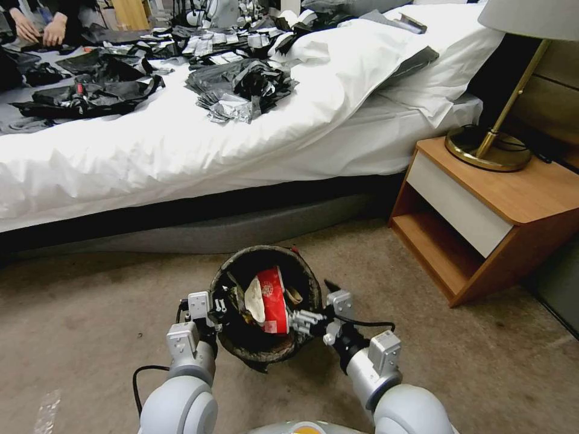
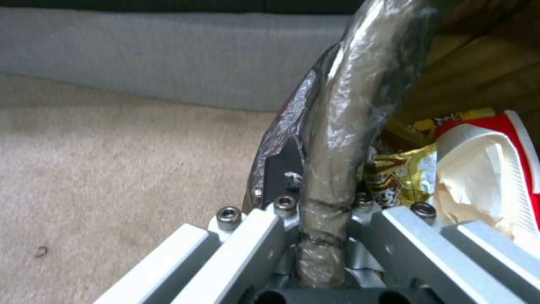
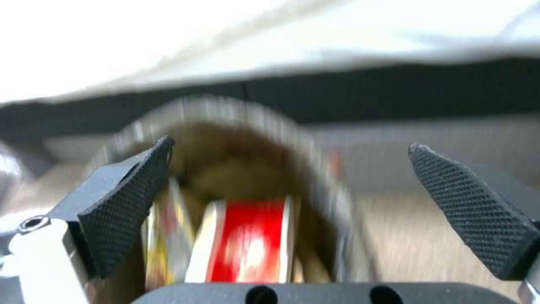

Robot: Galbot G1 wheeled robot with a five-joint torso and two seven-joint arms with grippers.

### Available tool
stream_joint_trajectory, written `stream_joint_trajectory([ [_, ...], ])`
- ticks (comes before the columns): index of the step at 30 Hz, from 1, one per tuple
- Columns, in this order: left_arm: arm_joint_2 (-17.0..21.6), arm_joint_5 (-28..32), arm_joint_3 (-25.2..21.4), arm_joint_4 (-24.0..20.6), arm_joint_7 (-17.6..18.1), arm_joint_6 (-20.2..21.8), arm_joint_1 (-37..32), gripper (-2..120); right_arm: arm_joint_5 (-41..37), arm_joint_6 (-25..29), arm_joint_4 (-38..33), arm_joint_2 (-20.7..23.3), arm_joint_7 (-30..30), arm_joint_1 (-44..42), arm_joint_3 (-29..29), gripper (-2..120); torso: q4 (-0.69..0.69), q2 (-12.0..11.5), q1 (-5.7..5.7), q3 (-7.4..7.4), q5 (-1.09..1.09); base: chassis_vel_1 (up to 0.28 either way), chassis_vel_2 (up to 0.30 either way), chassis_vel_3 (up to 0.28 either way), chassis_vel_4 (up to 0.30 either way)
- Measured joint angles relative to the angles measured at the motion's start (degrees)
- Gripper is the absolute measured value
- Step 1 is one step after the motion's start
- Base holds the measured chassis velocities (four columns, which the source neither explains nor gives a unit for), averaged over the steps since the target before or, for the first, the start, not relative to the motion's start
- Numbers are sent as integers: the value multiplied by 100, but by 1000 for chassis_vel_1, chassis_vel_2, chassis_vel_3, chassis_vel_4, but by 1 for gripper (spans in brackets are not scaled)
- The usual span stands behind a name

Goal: Pick up the trash bin, then pick up the garbage from the floor and place it into the trash bin.

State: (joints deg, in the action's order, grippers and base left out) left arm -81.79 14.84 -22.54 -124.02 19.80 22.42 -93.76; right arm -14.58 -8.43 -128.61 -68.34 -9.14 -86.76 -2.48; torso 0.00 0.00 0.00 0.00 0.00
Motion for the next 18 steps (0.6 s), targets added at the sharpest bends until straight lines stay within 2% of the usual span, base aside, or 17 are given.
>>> stream_joint_trajectory([
  [4, -5, -5, -12, 46, 0, -1, 6, 0, 344, 344, -72, -67, 41, -26, -39, 100, 0, 0, 0, 0, 0, 0, 0, 0, 0],
  [6, -8, -5, -48, 73, 0, -10, 2, 0, 903, 910, -83, -154, 104, -97, -156, 100, 0, 0, 0, 0, 0, 0, 0, 0, 0],
  [7, -8, -5, -48, 73, 0, -10, 2, 0, 903, 910, -83, -154, 104, -97, -156, 100, 0, 0, 0, 0, 0, 0, 0, 0, 0],
  [10, -9, 4, -90, 80, -1, -23, -19, 0, 1726, 1817, -2, -339, 121, -302, -557, 100, 0, 0, 0, 0, 1, 0, 0, 0, 0],
  [18, -30, 26, -103, 51, 5, -45, -88, 0, 2191, 2664, 336, -580, -45, -679, -1416, 100, 0, 0, 0, 0, 1, 0, 0, 0, 0],
])
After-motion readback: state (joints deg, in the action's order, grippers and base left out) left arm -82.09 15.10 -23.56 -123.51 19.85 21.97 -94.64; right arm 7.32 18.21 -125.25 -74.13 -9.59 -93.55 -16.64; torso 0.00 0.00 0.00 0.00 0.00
